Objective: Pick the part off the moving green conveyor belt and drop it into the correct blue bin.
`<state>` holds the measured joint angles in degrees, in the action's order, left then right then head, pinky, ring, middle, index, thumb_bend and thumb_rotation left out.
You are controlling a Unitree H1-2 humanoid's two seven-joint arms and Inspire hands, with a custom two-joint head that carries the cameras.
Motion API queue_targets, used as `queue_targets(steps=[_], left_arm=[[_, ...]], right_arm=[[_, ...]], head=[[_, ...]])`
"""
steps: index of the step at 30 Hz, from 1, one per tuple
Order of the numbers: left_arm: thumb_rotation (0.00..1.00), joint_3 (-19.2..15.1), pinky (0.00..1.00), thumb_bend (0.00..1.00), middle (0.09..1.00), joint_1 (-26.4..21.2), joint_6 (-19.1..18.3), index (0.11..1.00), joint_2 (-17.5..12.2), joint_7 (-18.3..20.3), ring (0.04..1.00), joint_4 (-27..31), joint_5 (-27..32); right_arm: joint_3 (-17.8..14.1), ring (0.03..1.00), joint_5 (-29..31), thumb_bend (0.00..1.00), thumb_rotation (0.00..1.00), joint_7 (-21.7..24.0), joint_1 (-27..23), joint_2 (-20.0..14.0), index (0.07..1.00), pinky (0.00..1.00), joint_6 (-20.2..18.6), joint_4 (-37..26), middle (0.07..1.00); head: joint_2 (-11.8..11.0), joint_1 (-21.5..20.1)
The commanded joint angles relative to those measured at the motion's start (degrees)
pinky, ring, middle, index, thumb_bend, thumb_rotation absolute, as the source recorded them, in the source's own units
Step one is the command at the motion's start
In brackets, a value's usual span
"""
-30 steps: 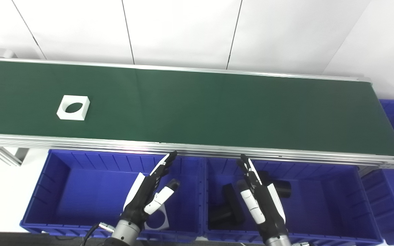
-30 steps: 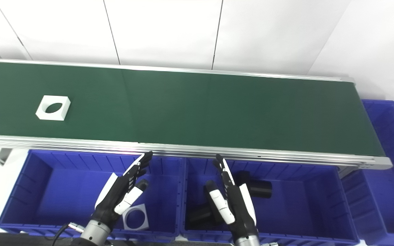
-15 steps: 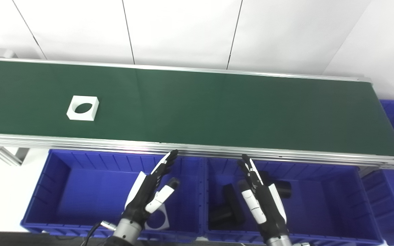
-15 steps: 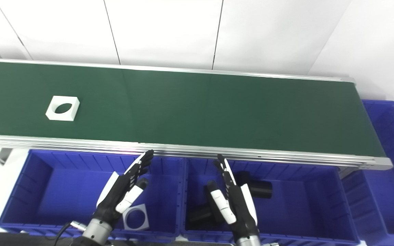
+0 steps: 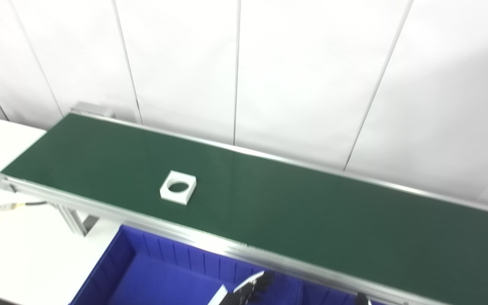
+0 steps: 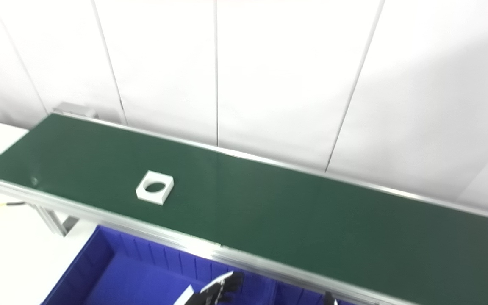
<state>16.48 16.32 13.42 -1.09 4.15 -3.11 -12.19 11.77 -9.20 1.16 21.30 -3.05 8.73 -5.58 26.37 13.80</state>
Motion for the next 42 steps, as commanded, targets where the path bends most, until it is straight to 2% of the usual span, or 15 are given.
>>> queue_targets(steps=[1,6,12,14,18,22,26,30,36,41,42], left_arm=[[0.77,-0.18,0.85,0.8,0.901,-1.01,2.81,0.891,0.57,-0.92,0.894,0.76,-0.3],[0.74,-0.41,0.83,0.8,0.894,-0.88,3.76,0.881,1.04,-1.55,0.885,1.1,0.48],[0.71,-0.94,0.84,0.8,0.901,-1.33,5.59,0.88,0.98,-1.43,0.892,2.85,2.01],[0.73,-1.4,0.85,0.81,0.903,-1.83,6.29,0.878,0.65,-1.88,0.895,4.53,1.31],[0.73,-2.81,0.84,0.82,0.898,-3.52,6.38,0.876,0.14,-1.62,0.891,8.19,1.53],[0.74,-4.65,0.84,0.81,0.892,-7.19,6.43,0.881,-1.21,-1.47,0.886,11.54,0.5],[0.79,-7.14,0.85,0.82,0.907,-12.38,2.32,0.908,-3.23,-0.65,0.89,16.23,-1.32],[0.81,-9.08,0.89,0.77,0.941,-16.42,-1.05,0.941,-5.2,0.03,0.929,18.25,-2.52],[0.75,-11.42,0.91,0.73,0.951,-22.91,-4.64,0.953,-8.92,1.07,0.944,16.39,-3.34],[0.69,-12.56,0.93,0.77,0.959,-27.36,-6.98,0.953,-10.77,2.14,0.95,12.87,-2.71],[0.69,-12.62,0.93,0.77,0.96,-28.93,-7.5,0.953,-11.45,2.47,0.951,11.08,-2.82]], right_arm=[[-0.2,1.0,-0.26,0.58,1.0,-0.34,-0.73,0.39,1.0,1.0,2.5,-0.46,0.987],[-0.37,1.0,0.03,0.49,1.0,-0.34,-1.34,0.49,1.0,1.0,3.84,0.7,0.982],[-1.12,1.0,1.89,0.47,1.0,-0.32,-1.27,1.02,1.0,1.0,4.16,1.3,0.984],[-1.47,1.0,2.51,0.43,1.0,-0.5,-1.38,1.37,1.0,1.0,4.75,1.61,0.98],[-1.92,1.0,3.07,0.42,1.0,-0.74,-1.87,2.03,1.0,1.0,6.17,2.74,0.973],[-1.89,1.0,3.44,0.46,1.0,-0.51,-2.38,2.31,1.0,1.0,6.4,3.13,0.971],[-1.71,0.993,2.99,0.51,0.99,-0.65,-2.54,2.74,1.0,1.0,6.32,2.72,0.965],[-1.49,0.98,2.91,0.55,0.97,-0.6,-2.52,3.1,1.0,1.0,6.31,2.19,0.951],[-1.35,0.955,2.17,0.59,0.92,-1.17,-2.87,3.65,1.0,1.0,7.82,2.5,0.934],[-1.11,0.938,1.7,0.58,0.9,-1.37,-2.99,4.42,0.997,1.0,6.44,1.26,0.928],[-1.05,0.937,1.75,0.58,0.9,-1.25,-3.05,4.55,0.997,1.0,5.84,0.76,0.928]], head=[[-0.17,-0.05],[-0.35,-0.14],[-0.47,-0.32],[-0.46,-0.53],[-0.2,-1.45],[0.44,-3.57],[1.88,-6.5],[3.06,-9.36],[5.27,-13.11],[8.52,-15.81],[10.46,-16.61]])
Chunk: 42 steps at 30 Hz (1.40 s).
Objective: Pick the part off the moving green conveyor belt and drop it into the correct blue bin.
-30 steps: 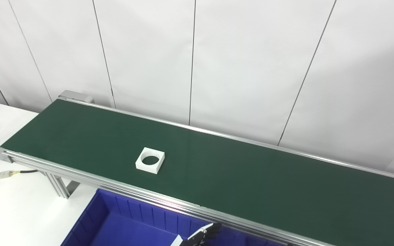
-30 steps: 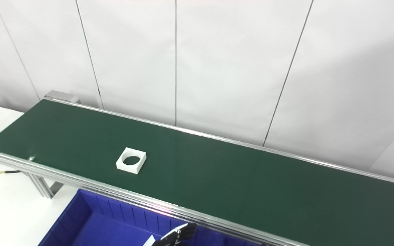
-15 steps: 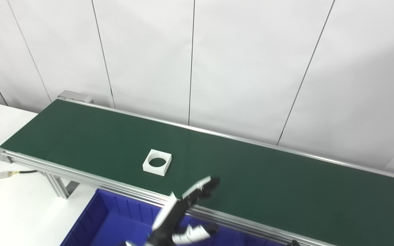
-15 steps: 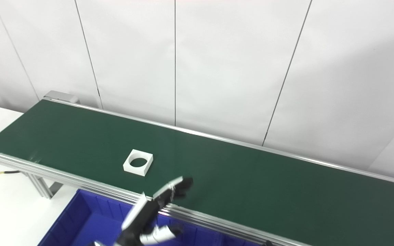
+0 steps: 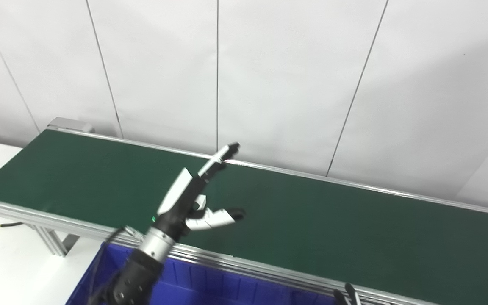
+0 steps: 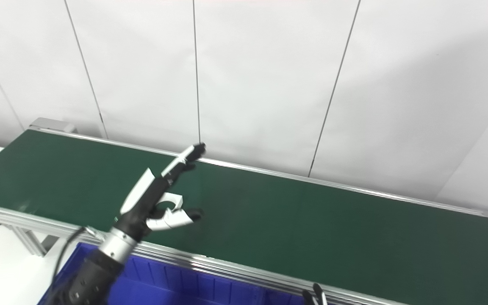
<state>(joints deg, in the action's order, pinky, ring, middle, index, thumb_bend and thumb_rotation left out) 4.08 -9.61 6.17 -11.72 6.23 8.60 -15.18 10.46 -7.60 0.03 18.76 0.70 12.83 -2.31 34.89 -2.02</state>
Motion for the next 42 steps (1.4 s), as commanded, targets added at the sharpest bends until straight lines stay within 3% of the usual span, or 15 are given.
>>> queue_targets(steps=[1,2,5,8,13,19,25,29,35,42], left_arm=[[0.67,-0.26,0.93,0.77,0.964,-4.06,-0.58,0.96,-1.29,0.61,0.954,-1.84,0.08],[0.66,-0.13,0.92,0.77,0.967,-5.37,-1.77,0.963,-1.97,0.94,0.956,-3.07,-0.96],[0.64,0.27,0.91,0.78,0.98,-7.94,-4.14,0.98,-3.3,1.62,0.961,-5.61,-3.18],[0.57,1.29,0.86,0.82,0.968,-11.02,-2.92,0.966,-4.9,0.95,0.941,-11.87,-5.87],[0.49,2.77,0.8,0.83,0.95,-13.7,-0.91,0.954,-6.88,-0.05,0.908,-19.26,-8.73],[0.39,4.78,0.79,0.84,0.959,-15.98,-4.83,0.957,-8.47,2.09,0.909,-22.63,-11.63],[0.35,7.39,0.85,0.85,0.998,-18.39,-6.85,0.971,-9.12,2.46,0.956,-26.47,-14.81],[0.39,10.1,0.89,0.87,0.999,-20.41,-7.45,0.988,-10.01,3.19,0.98,-29.37,-17.91],[0.34,14.47,0.96,0.89,0.974,-22.88,-4.61,0.978,-11.42,2.38,0.981,-33.64,-22.06],[0.27,17.68,0.97,0.92,0.947,-23.77,-3.74,0.957,-11.7,2.72,0.964,-34.22,-25.24]], right_arm=[[0.29,0.936,0.2,0.58,0.89,-0.03,-0.57,0.87,0.997,1.0,1.35,-2.86,0.928],[0.31,0.935,0.27,0.58,0.89,0.03,-0.66,1.0,0.998,1.0,1.01,-3.22,0.928],[0.28,0.937,0.16,0.59,0.9,-0.05,-0.72,1.31,0.998,1.0,0.52,-3.8,0.928],[0.19,0.941,-0.33,0.66,0.92,-0.24,-0.85,1.67,0.995,1.0,0.1,-3.89,0.922],[-0.04,0.939,-0.63,0.69,0.92,-0.34,-1.21,1.61,0.994,1.0,0.44,-3.69,0.918],[-0.33,0.937,0.32,0.69,0.93,0.37,-1.26,0.81,1.0,1.0,0.54,-4.28,0.921],[-0.66,0.936,1.61,0.69,0.91,0.7,-1.67,-0.01,1.0,0.99,2.06,-3.83,0.92],[-0.85,0.931,1.61,0.69,0.92,0.58,-1.89,-0.39,1.0,1.0,1.73,-3.87,0.915],[-1.01,0.93,3.3,0.69,0.91,1.33,-2.51,-1.01,1.0,1.0,2.7,-3.02,0.916],[-1.25,0.925,3.99,0.69,0.9,1.55,-2.75,-1.08,1.0,0.99,3.11,-2.86,0.918]], head=[[2.44,-0.91],[4.67,-1.44],[5.51,-1.6],[6.87,-1.23],[7.37,0.19],[7.9,2.64],[8.04,4.16],[8.19,4.84],[8.22,5.68],[8.43,6.36]])
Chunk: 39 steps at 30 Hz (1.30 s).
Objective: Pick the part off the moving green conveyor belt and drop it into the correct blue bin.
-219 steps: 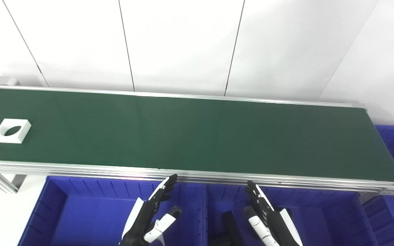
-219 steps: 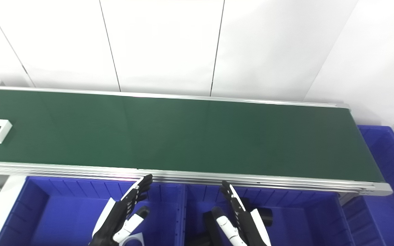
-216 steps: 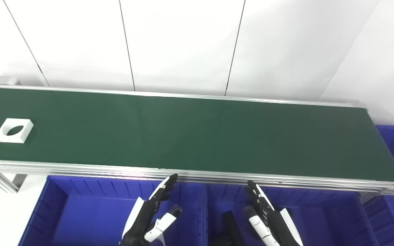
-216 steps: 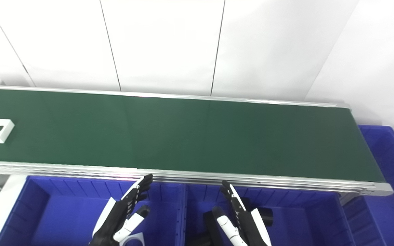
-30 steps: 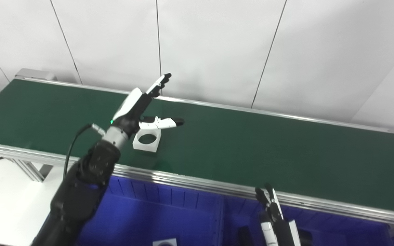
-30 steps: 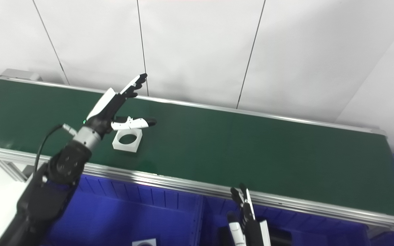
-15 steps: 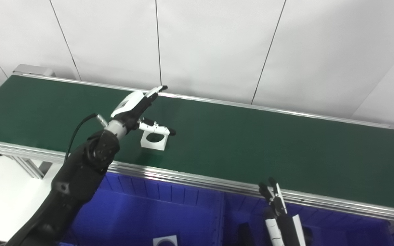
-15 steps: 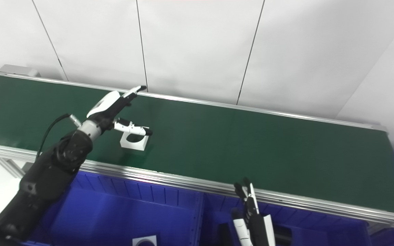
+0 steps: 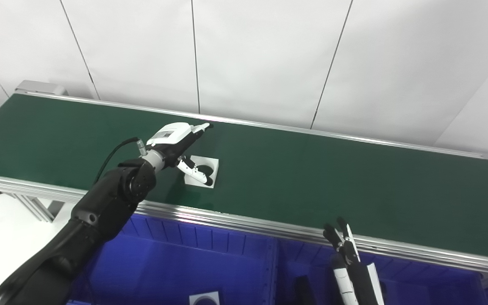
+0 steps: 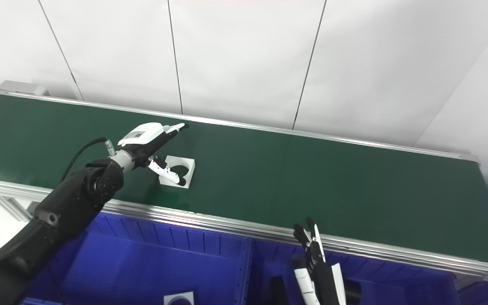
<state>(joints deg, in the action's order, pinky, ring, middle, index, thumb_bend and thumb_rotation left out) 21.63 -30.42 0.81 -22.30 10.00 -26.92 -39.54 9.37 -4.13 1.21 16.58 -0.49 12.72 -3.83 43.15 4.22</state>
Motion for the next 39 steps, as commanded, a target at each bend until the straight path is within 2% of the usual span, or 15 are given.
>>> queue_targets(steps=[1,7,11,13,17,19,20,21,22,24,31,33,35,37,39], left_arm=[[0.27,0.45,0.97,0.91,0.947,-2.98,1.61,0.957,-1.14,-0.87,0.963,1.32,-1.09],[0.22,2.56,0.98,0.89,0.948,-3.2,0.84,0.956,-0.86,1.55,0.954,0.91,-2.08],[0.1,2.51,0.95,0.82,0.934,-3.09,-0.23,0.927,-0.01,1.79,0.935,0.29,-1.94],[0.02,1.35,0.84,0.77,0.894,-2.87,0.59,0.874,0.74,1.11,0.877,-0.56,-0.17],[0.0,0.22,0.68,0.73,0.807,-2.48,3.77,0.789,1.74,-0.73,0.751,-1.99,1.85],[0.0,0.7,0.58,0.66,0.724,-2.38,5.06,0.706,1.93,-1.68,0.652,-2.41,1.72],[0.0,0.88,0.51,0.58,0.617,-2.34,5.31,0.622,2.01,-1.9,0.532,-2.47,1.64],[0.0,1.12,0.48,0.54,0.562,-2.37,4.4,0.579,2.23,-1.37,0.471,-2.41,1.39],[0.0,1.29,0.35,0.52,0.529,-2.4,3.74,0.528,2.38,-0.97,0.429,-2.38,1.21],[0.0,1.52,0.28,0.5,0.485,-2.39,2.74,0.53,2.61,0.13,0.375,-2.01,1.25],[0.0,1.9,0.23,0.5,0.494,-2.3,0.85,0.495,2.97,1.19,0.399,-0.69,0.9],[0.0,1.63,0.19,0.52,0.478,-2.38,0.19,0.49,2.94,1.62,0.274,-0.17,1.2],[0.0,1.54,0.24,0.52,0.478,-2.52,-0.53,0.489,2.81,2.2,0.307,0.37,1.27],[0.0,1.38,0.38,0.51,0.505,-2.71,0.17,0.497,2.61,1.68,0.394,0.08,1.35],[0.0,1.13,0.4,0.5,0.509,-2.77,1.26,0.504,2.35,1.11,0.404,-0.1,1.6]], right_arm=[[-0.18,0.925,0.48,0.69,0.9,0.37,-0.57,0.08,1.0,0.99,3.19,-1.38,0.918],[-0.32,0.931,0.35,0.7,0.9,0.33,-0.53,0.06,1.0,0.99,2.76,-1.91,0.923],[-0.42,0.928,0.66,0.7,0.89,0.41,-0.5,0.15,1.0,1.0,2.81,-2.16,0.922],[-0.44,0.93,0.66,0.71,0.89,0.42,-0.41,0.19,1.0,1.0,2.52,-2.51,0.922],[-0.55,0.93,0.46,0.71,0.89,0.31,-0.31,0.23,1.0,1.0,1.86,-3.16,0.922],[-0.63,0.93,0.17,0.71,0.89,0.12,-0.32,0.32,1.0,1.0,1.64,-3.41,0.918],[-0.67,0.927,0.04,0.71,0.9,0.05,-0.33,0.35,1.0,1.0,1.65,-3.46,0.917],[-0.71,0.926,0.11,0.71,0.9,0.01,-0.34,0.45,1.0,0.99,1.46,-3.59,0.916],[-0.75,0.922,0.16,0.72,0.9,-0.01,-0.34,0.53,1.0,0.98,1.31,-3.69,0.915],[-0.79,0.919,0.14,0.72,0.9,0.0,-0.37,0.56,1.0,0.97,1.31,-3.72,0.914],[-1.05,0.913,-0.55,0.73,0.9,-0.33,-0.48,0.78,1.0,0.98,1.63,-3.46,0.907],[-1.09,0.914,-0.43,0.74,0.91,-0.24,-0.61,0.78,1.0,0.98,1.68,-3.34,0.907],[-1.12,0.915,-0.24,0.74,0.91,-0.15,-0.71,0.81,1.0,0.97,1.63,-3.28,0.908],[-1.13,0.917,-0.44,0.73,0.9,-0.2,-0.75,0.87,1.0,0.97,1.5,-3.29,0.908],[-1.14,0.916,-0.65,0.74,0.91,-0.29,-0.81,0.95,1.0,0.97,1.49,-3.23,0.908]], head=[[0.16,0.12],[0.74,0.41],[1.08,0.34],[1.37,0.33],[1.85,0.31],[2.15,0.31],[2.15,0.31],[2.37,0.31],[2.39,0.3],[2.37,0.25],[2.61,0.51],[2.57,0.6],[2.53,0.65],[2.51,0.51],[2.46,0.44]])
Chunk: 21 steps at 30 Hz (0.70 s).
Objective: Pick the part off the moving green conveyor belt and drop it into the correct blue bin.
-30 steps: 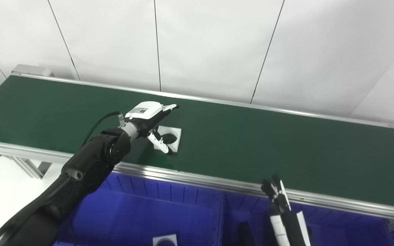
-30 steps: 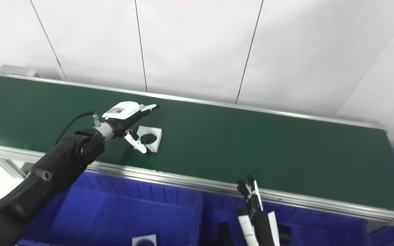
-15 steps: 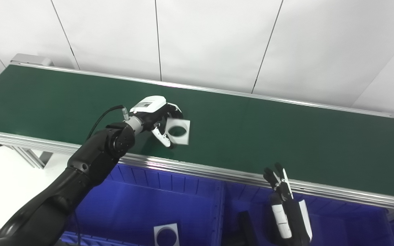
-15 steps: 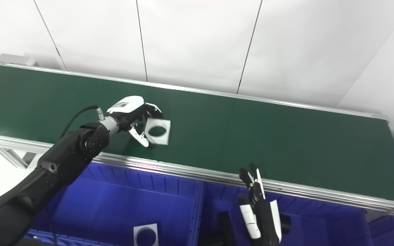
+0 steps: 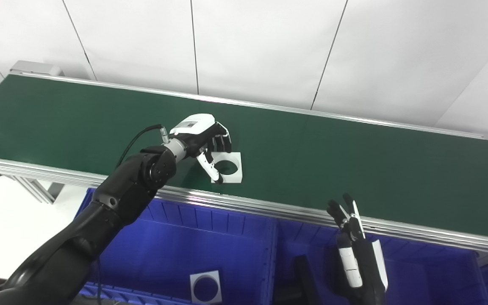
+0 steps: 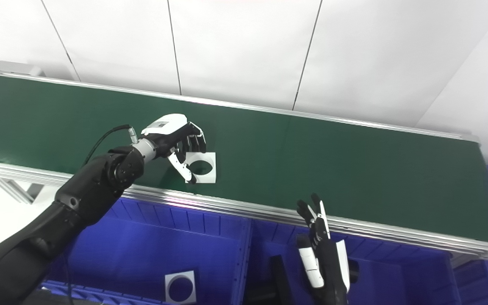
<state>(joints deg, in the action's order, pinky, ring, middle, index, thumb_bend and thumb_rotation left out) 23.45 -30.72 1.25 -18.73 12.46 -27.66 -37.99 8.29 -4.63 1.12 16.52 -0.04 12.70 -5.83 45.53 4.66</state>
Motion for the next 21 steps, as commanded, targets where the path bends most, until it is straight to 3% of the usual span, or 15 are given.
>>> queue_targets(steps=[1,7,16,21], left_arm=[[0.0,-1.02,0.38,0.5,0.497,-2.36,1.04,0.516,-1.38,-1.61,0.396,1.16,0.2],[0.0,-6.31,0.44,0.5,0.521,-0.59,4.47,0.489,-1.23,-5.25,0.43,5.74,4.74],[0.0,-12.08,0.47,0.5,0.517,3.64,6.8,0.492,-1.27,-5.23,0.438,18.67,11.1],[0.0,-14.06,0.47,0.5,0.507,7.23,5.27,0.5,-0.96,-3.39,0.439,25.96,14.73]], right_arm=[[-0.08,0.916,-0.03,0.74,0.91,-0.16,-0.82,0.54,1.0,0.97,1.59,-1.08,0.908],[-0.12,0.914,0.26,0.72,0.89,-0.25,-1.01,0.95,1.0,0.95,2.49,-0.29,0.906],[0.06,0.921,0.27,0.73,0.9,-0.06,-0.84,1.14,1.0,1.0,2.5,-0.31,0.914],[0.21,0.922,-0.27,0.73,0.9,-0.29,-0.74,1.37,1.0,1.0,2.56,-0.46,0.915]], head=[[0.04,-0.16],[-0.1,-0.72],[0.15,-1.48],[0.84,-2.37]])
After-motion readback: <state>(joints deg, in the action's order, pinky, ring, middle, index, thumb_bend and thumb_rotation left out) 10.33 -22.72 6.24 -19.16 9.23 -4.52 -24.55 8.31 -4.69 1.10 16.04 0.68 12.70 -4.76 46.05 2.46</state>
